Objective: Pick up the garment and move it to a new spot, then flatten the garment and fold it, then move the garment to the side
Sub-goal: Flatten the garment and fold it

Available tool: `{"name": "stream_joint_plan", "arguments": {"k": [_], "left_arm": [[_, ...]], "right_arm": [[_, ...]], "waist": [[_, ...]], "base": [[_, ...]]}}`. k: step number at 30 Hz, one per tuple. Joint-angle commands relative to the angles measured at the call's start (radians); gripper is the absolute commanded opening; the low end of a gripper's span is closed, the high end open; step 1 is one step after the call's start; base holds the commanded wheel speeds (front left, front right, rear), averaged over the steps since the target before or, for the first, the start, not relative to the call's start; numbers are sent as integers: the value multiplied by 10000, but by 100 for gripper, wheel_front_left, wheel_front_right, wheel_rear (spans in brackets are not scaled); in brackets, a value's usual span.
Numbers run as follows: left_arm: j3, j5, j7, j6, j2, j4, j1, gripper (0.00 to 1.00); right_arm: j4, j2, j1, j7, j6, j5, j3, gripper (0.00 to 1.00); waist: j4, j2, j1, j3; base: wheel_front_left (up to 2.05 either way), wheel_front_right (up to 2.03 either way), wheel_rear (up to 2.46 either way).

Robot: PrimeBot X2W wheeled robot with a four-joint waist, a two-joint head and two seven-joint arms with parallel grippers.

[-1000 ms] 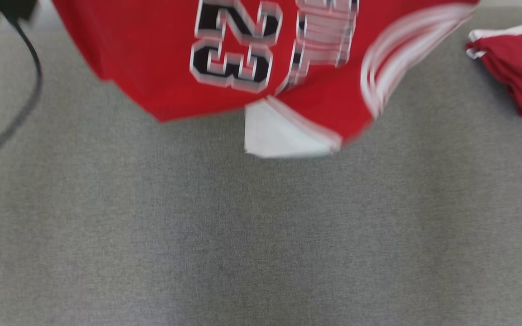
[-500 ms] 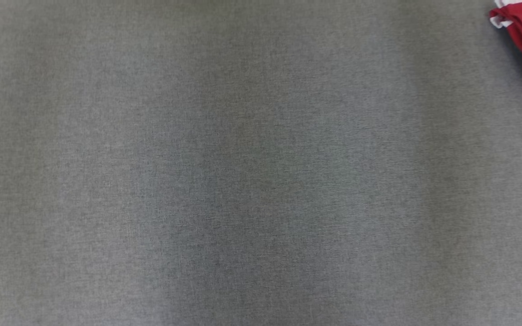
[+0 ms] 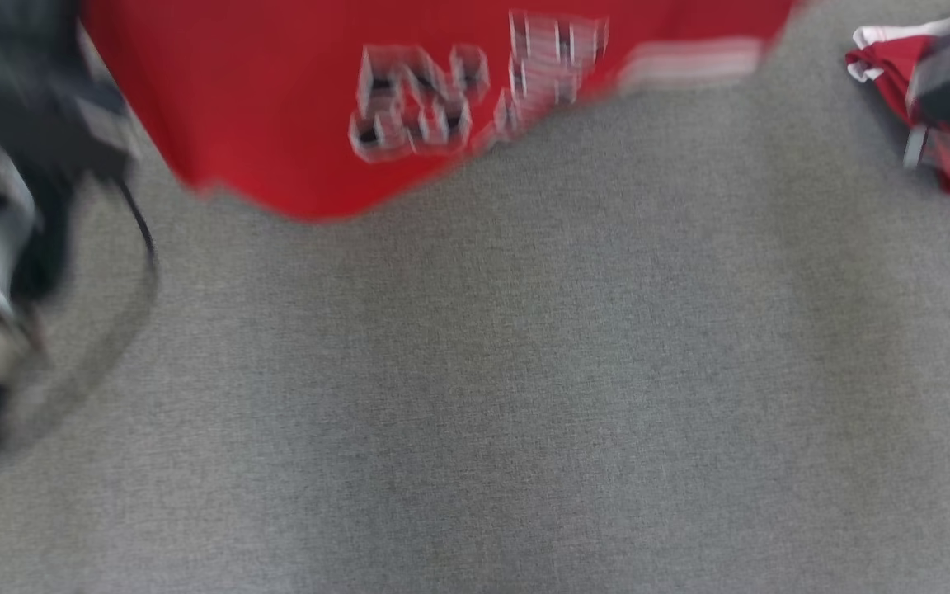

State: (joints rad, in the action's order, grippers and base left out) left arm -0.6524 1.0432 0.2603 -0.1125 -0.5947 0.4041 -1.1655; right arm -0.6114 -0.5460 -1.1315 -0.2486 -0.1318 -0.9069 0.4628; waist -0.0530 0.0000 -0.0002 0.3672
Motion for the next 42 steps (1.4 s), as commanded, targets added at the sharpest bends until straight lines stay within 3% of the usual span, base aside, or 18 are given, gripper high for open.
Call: {"name": "stream_joint_plan", "arguments": {"k": [1, 5, 9, 19, 26, 37, 38, 39, 40, 41, 42], "left_arm": [[353, -227, 43, 119, 113, -298, 904, 0], [1520, -887, 44, 373, 655, -1240, 3348, 0], [2575, -1773, 44, 336, 1484, -1938, 5969, 0], [3212, -3121, 45, -114, 3161, -1469, 9225, 0], [3897, -3985, 44, -188, 3878, -872, 10502, 0], [3620, -4040, 44, -180, 4100, -204, 11060, 0], [3618, -4161, 44, -172, 4079, -166, 11007, 15], [3618, -4161, 44, -172, 4079, -166, 11007, 15], [3674, -4194, 44, -172, 4106, -160, 10997, 70], [3773, -4191, 44, -173, 4156, -185, 11029, 100], [3953, -4213, 44, -173, 4184, -262, 11082, 100]], "right_arm": [[273, -163, 780, -85, 27, -178, -19, 0], [1104, -291, 3011, -171, 27, -496, -367, 0], [2060, 114, 5566, -177, 26, -419, -1012, 0], [3214, 1309, 9879, -163, 26, 506, -2482, 0], [3138, 2050, 11563, -166, 26, 1200, -3162, 0], [2698, 2447, 12027, -121, 26, 1580, -3564, 0], [2633, 2469, 12036, -127, 26, 1591, -3593, 0], [2633, 2469, 12036, -127, 26, 1591, -3593, 0], [2608, 2485, 12027, -138, 26, 1622, -3637, 7], [2596, 2498, 12026, -145, 26, 1636, -3709, 48], [2613, 2519, 12034, -153, 26, 1642, -3781, 91]], "waist": [[50, 0, 2, -213], [144, 0, 2, -501], [204, 0, 2, -870], [505, 0, 2, -1657], [486, 0, 2, -2031], [535, 0, 2, -2246], [576, 0, 2, -2286], [576, 0, 2, -2286], [603, 0, 2, -2318], [637, 0, 2, -2364], [659, 0, 2, -2397]], "base": [[0, 0, 0], [0, 0, 0], [0, 0, 0], [0, 0, 0], [0, 0, 0], [0, 0, 0], [0, 0, 0], [0, 0, 0], [0, 0, 0], [0, 0, 0], [0, 0, 0]]}}
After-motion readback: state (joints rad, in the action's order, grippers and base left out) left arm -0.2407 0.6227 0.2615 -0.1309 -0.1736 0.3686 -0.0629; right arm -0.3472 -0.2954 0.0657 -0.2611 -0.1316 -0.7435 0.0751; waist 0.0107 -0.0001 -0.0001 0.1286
